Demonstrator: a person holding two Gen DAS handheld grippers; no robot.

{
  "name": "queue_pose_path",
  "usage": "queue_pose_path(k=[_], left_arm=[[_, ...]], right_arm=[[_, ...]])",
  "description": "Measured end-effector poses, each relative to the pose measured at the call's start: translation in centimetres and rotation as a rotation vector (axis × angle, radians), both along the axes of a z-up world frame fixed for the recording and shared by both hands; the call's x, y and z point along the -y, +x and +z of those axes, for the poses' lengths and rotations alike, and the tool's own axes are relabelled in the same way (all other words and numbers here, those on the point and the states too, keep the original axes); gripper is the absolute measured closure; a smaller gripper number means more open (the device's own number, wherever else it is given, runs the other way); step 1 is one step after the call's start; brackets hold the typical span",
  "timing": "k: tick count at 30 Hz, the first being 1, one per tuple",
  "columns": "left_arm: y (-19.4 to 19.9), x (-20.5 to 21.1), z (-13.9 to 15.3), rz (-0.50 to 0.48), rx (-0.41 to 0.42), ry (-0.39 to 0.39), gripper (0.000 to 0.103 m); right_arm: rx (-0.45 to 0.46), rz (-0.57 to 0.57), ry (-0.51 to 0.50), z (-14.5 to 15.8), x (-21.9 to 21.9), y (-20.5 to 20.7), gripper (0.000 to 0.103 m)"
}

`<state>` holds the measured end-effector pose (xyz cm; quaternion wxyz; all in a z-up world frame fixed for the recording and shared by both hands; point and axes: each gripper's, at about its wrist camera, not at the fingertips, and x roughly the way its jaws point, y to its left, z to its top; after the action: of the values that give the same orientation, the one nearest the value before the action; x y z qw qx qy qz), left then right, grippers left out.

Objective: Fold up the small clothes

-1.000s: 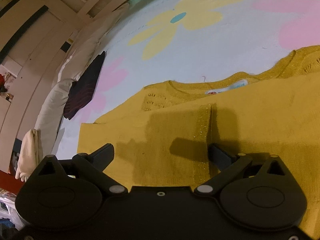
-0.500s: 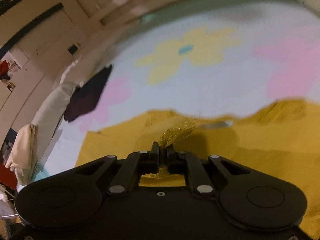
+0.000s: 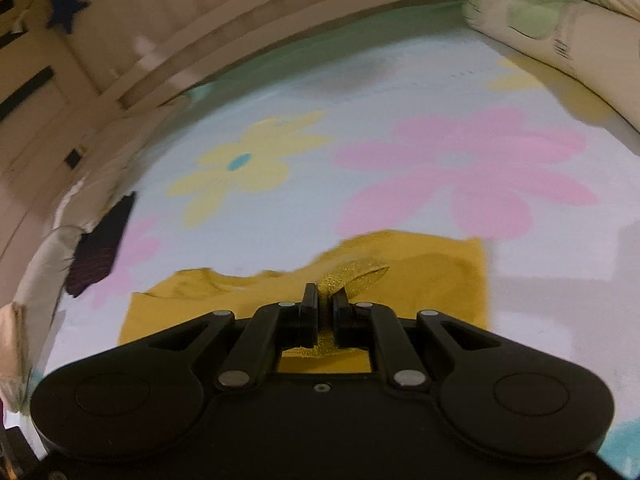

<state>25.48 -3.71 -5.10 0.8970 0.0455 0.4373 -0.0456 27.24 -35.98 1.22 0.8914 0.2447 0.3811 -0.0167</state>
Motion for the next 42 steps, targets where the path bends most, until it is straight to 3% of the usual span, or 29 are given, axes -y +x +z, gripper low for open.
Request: queue_pose_path(k=[10, 15, 21, 23, 27, 28, 34, 38, 42], left_arm=[[0.1, -0.2, 0.1, -0.014, -0.005, -0.005, 0.026], [0.2, -0.3, 0.1, -0.018, -0.009, -0.007, 0.026], [0.9, -0.4, 0.5, -0.046, -0.037, -0.002, 0.027], [1.4, -0.8, 0.8, -0.025, -0.041, 0.003, 0.027], [2.3, -2.5, 0.8, 0.035, -0.051, 0.006, 0.028], [2.4, -3.1, 0.9, 0.038, -0.061, 0.001, 0.028], [2.7, -7.1, 1.3, 0.107, -0.073, -0.020, 0.028], [3.3, -9.6, 0.9, 0.168, -0.103, -0.098, 0.028], [3.6, -8.9, 0.8, 0.127, -0.106, -0.049, 0.028]], right_arm=[[-0.116, -0.020, 0.007, -3.5, 1.9, -0.4, 0.086], [-0.197, -0.032, -0.016, -5.3, 2.4, -0.6, 0.077], [-0.211, -0.039, -0.024, -5.6, 3.0, -1.1, 0.078], [-0.214, -0.044, -0.041, -5.4, 2.9, -1.2, 0.074], [-0.199, -0.037, -0.096, -4.6, 2.6, -1.2, 0.043], [-0.197, -0.026, -0.098, -4.4, 2.6, -1.4, 0.040], [-0.219, 0.030, -0.012, -4.9, 4.0, -3.4, 0.040], [-0.216, 0.012, 0.051, -5.6, 5.0, -4.8, 0.040], [-0.188, 0.016, 0.122, -6.0, 5.3, -5.0, 0.041]])
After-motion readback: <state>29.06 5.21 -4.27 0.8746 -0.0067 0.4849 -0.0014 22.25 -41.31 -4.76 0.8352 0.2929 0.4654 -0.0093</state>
